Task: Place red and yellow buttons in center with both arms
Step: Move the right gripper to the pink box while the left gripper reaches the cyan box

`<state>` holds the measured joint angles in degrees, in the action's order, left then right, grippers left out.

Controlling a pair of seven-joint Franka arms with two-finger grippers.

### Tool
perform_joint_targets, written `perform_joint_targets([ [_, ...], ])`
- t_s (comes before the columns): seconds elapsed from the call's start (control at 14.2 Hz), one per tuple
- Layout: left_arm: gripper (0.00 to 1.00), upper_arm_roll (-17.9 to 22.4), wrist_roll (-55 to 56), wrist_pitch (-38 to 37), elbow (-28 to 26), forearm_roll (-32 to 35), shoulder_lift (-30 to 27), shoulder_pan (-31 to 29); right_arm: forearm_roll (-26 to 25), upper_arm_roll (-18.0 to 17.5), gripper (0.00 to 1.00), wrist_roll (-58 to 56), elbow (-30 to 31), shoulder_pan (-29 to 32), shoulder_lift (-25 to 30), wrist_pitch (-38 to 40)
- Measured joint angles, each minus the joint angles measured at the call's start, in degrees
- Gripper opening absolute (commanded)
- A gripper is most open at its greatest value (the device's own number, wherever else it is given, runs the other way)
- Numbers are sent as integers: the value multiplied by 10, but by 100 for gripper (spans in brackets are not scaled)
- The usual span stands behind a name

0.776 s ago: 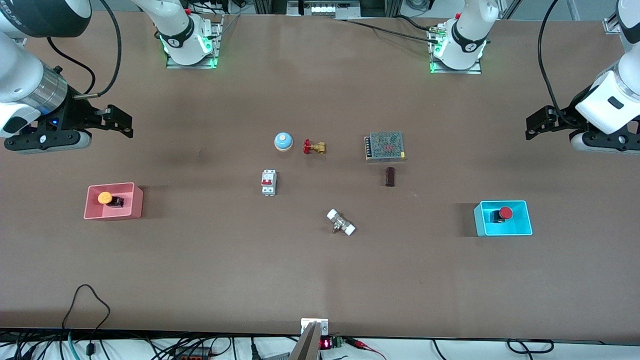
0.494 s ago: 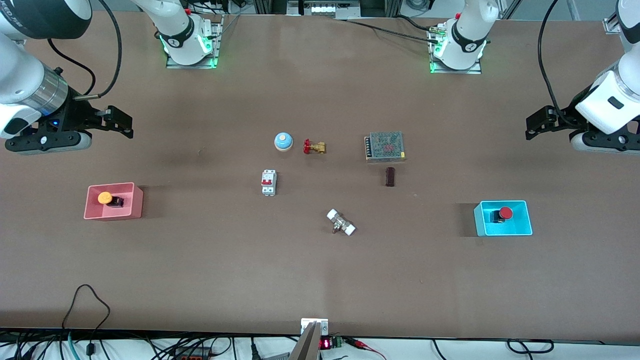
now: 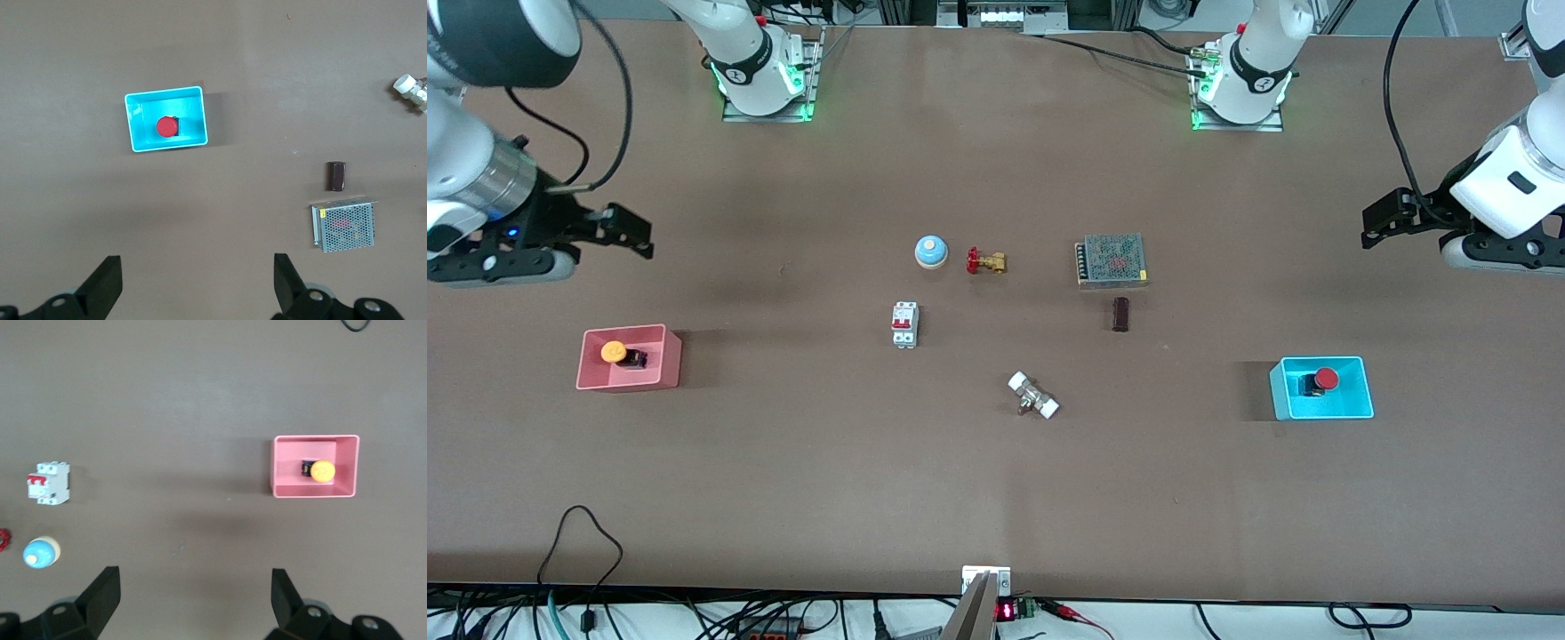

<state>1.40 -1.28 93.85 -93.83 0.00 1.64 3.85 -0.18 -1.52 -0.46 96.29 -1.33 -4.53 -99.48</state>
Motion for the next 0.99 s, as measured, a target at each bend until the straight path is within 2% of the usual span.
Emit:
perform_joint_targets([
  [0.35,100,1,2,-9,-1,0,10,-1,-7,1,100,-95,24,45,-29,-31],
  [0.63,100,6,2,-9,-2,0,26,-3,-8,3,100,-198,97,105,-56,-168],
  [0.85,100,6,2,-8,2,0,48,-3,-8,3,100,-220,138,129,-89,-261],
  [0.99,100,6,2,-7,24,0,73,-3,-8,3,100,-224,150,140,-116,-306],
])
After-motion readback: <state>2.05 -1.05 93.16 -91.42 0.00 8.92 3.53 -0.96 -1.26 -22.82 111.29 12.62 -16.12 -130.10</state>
